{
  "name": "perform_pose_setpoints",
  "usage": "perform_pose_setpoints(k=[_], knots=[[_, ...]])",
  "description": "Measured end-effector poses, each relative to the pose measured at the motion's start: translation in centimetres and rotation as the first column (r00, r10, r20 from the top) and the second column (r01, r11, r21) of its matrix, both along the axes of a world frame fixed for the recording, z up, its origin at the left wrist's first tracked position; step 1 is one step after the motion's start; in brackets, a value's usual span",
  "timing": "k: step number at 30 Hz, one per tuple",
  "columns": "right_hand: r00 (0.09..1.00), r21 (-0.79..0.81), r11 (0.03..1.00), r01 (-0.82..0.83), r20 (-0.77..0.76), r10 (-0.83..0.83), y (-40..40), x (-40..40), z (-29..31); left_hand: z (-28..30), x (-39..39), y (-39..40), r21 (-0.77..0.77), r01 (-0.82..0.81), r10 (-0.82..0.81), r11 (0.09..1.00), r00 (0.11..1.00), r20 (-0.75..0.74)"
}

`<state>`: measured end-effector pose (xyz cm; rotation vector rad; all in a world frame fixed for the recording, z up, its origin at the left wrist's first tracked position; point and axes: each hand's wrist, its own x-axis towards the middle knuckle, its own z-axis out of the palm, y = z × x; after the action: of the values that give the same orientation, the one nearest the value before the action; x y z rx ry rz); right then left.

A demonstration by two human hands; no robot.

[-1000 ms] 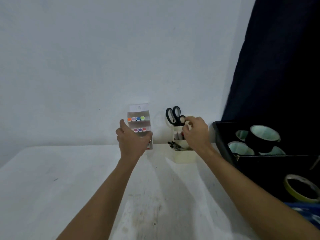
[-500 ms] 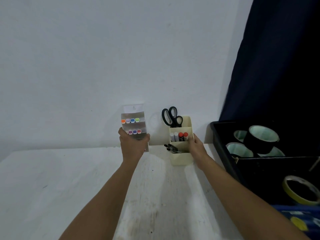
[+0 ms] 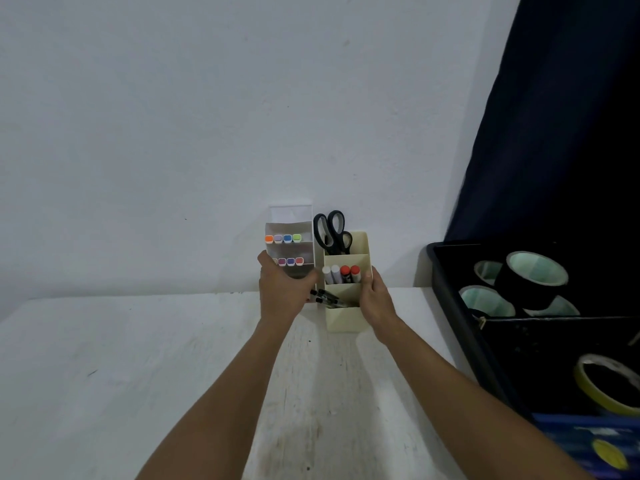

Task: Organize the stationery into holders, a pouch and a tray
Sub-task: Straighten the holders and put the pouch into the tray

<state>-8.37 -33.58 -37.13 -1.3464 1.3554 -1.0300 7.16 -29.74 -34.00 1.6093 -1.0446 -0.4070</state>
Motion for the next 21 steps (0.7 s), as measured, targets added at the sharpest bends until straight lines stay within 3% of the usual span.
perform_pose_setpoints(k=[12, 21], knots=[[1.000, 0.037, 0.999, 0.031, -0.002, -0.031, -0.29, 0.65, -0.08, -0.07, 0.08, -0.51, 0.066, 0.110, -0.113, 0.992, 0.993, 0.045], [1.000, 0.054, 0.999, 0.007, 0.010, -0.008, -0.85, 0.55, -0.14, -0.10, -0.17, -0.40, 0.124, 0.076, -0.084, 0.989, 0.995, 0.061]])
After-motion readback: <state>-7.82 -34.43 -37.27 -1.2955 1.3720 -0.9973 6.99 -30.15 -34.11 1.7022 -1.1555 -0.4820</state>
